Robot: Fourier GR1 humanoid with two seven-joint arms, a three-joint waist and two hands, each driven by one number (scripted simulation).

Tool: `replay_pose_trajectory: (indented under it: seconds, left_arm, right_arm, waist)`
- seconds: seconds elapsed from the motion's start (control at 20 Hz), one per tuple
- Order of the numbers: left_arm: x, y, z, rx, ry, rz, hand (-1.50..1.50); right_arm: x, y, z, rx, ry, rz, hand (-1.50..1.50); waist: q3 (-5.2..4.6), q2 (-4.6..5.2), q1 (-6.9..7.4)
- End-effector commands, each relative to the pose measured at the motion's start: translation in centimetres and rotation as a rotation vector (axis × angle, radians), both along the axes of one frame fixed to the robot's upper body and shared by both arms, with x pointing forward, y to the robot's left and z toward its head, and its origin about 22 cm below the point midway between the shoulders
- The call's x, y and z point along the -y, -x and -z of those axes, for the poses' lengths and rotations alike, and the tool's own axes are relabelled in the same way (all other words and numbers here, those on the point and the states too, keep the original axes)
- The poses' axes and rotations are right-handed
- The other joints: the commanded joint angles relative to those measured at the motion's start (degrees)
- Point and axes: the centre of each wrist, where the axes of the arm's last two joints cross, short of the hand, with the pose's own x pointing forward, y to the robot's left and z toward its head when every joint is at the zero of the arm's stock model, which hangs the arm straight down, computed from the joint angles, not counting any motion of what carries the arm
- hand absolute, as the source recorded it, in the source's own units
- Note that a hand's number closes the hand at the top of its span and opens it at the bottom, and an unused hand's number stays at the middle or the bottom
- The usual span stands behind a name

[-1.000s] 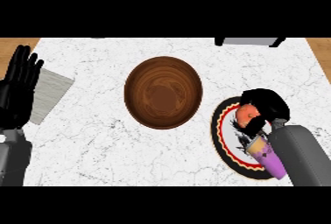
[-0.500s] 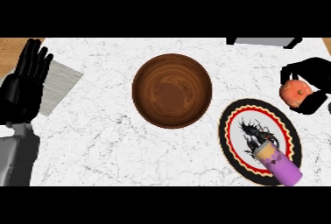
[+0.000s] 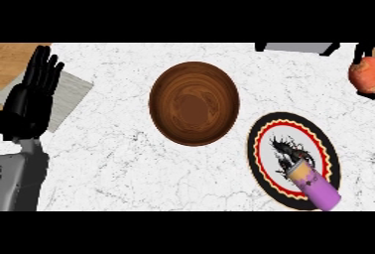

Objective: Pick the squash from the plate and place it in the bowl

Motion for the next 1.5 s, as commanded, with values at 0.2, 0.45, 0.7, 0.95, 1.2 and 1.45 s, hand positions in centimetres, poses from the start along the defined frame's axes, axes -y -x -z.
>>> replay_pose_trajectory:
  seconds: [0.2, 0.45, 0.7, 0.95, 1.2, 1.45]
  left_arm:
    - [0.4, 0.1, 1.2, -0.008, 0.003, -0.019, 0.00]
    - [0.6, 0.3, 0.3, -0.024, -0.007, -0.042, 0.00]
    - [-1.6, 0.3, -0.2, -0.023, -0.005, -0.042, 0.00]
    - [-1.0, 0.3, 1.0, -0.030, -0.004, -0.070, 0.00]
    - [-2.3, 1.9, -0.2, -0.037, -0.015, -0.069, 0.00]
    - [-3.5, 3.1, 1.7, -0.040, -0.004, -0.085, 0.00]
  right_arm:
    - [-0.6, -1.8, -5.9, 0.068, -0.277, -0.234, 1.50]
    - [-4.6, -3.9, -6.3, -0.062, -0.405, -0.330, 1.50]
    - [-11.3, -6.1, -8.1, -0.137, -0.412, -0.395, 1.50]
    - [-16.6, -7.0, -9.8, -0.194, -0.358, -0.413, 1.50]
    - [-21.6, -7.5, -7.0, -0.250, -0.324, -0.445, 1.50]
    - [-28.2, -6.7, -5.2, -0.329, -0.250, -0.500, 1.50]
  waist:
    - [-0.19, -0.74, -1.42]
    - [-0.22, -1.49, -2.05]
    - [-0.34, -1.89, -3.30]
    - [-0.36, -2.08, -4.38]
    - [-0.29, -2.17, -3.78]
    - [-0.34, -2.45, -4.84]
